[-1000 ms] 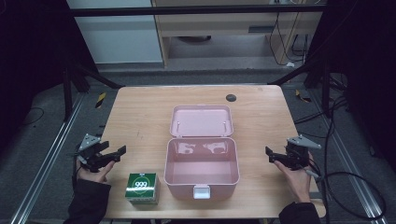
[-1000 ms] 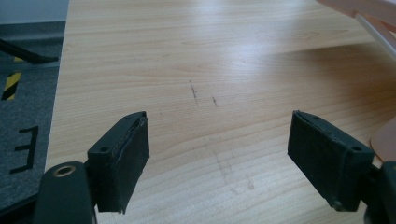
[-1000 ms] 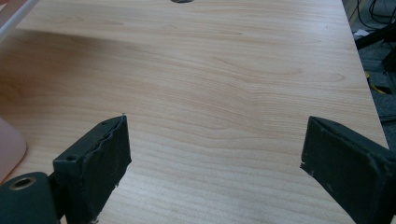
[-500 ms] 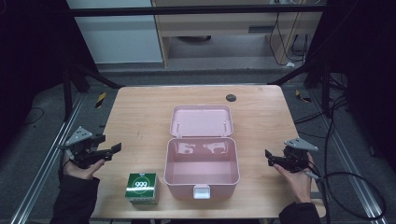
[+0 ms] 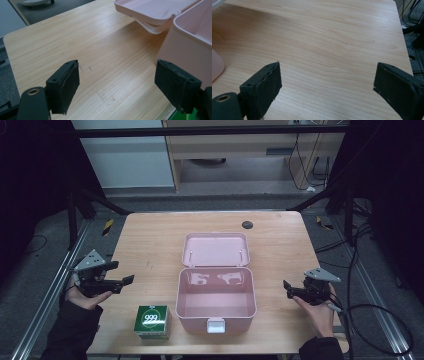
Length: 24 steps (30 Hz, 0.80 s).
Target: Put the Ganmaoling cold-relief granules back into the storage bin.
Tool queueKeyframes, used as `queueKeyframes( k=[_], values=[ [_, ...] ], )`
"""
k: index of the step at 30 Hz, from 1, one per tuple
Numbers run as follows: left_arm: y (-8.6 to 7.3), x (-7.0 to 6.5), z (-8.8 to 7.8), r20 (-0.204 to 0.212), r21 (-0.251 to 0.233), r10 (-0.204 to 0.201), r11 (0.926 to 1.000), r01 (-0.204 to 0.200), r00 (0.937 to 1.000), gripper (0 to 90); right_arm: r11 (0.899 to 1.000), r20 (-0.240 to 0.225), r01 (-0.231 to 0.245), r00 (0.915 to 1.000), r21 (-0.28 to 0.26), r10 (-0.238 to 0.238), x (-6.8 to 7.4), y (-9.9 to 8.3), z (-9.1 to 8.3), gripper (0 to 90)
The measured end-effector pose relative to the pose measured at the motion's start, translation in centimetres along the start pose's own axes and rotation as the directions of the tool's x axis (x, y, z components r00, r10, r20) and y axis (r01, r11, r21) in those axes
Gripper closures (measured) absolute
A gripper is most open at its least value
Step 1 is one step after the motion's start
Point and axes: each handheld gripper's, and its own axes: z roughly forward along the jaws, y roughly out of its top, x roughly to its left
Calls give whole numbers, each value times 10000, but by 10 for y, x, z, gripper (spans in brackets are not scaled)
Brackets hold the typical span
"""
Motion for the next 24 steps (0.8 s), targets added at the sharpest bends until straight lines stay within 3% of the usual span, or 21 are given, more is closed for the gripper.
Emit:
queueKeyframes(
  k=[3, 4, 9, 11, 16, 20, 21, 22, 24],
  values=[
    [1, -1, 0, 148, 183, 188, 9997, -191, 9997, 195, 10000, 10, 81, 10000, -6, -81, 0, 0, 0, 78],
    [2, -2, -2, 283, 296, 419, 9986, -428, 9987, 194, 10000, -22, 80, 10000, 29, -80, 1, 0, 0, 79],
    [1, -3, -6, 567, 390, 628, 9971, -651, 9964, 199, 9997, -84, 214, 9997, 137, -213, 3, -2, 1, 81],
    [2, -7, -7, 725, 674, 1009, 9921, -1058, 9923, 197, 9995, -78, 264, 9996, 179, -263, 3, -3, 1, 80],
    [3, -11, -9, 1094, 924, 1336, 9853, -1439, 9850, 195, 9996, -72, 228, 9997, 141, -227, 2, -3, 1, 81],
    [5, -16, -8, 1481, 1190, 1752, 9739, -1934, 9733, 191, 9994, -135, 256, 9996, 220, -253, 3, -3, 1, 83],
    [7, -19, -8, 1695, 1305, 1999, 9661, -2230, 9651, 189, 9992, -135, 306, 9994, 243, -303, 3, -3, 2, 83],
    [7, -19, -8, 1695, 1305, 1999, 9661, -2230, 9651, 189, 9992, -135, 306, 9994, 243, -303, 3, -3, 2, 83],
    [9, -24, -7, 1961, 1545, 2303, 9526, -2620, 9532, 187, 9992, -172, 312, 9994, 261, -307, 3, -4, 2, 82]
  ],
)
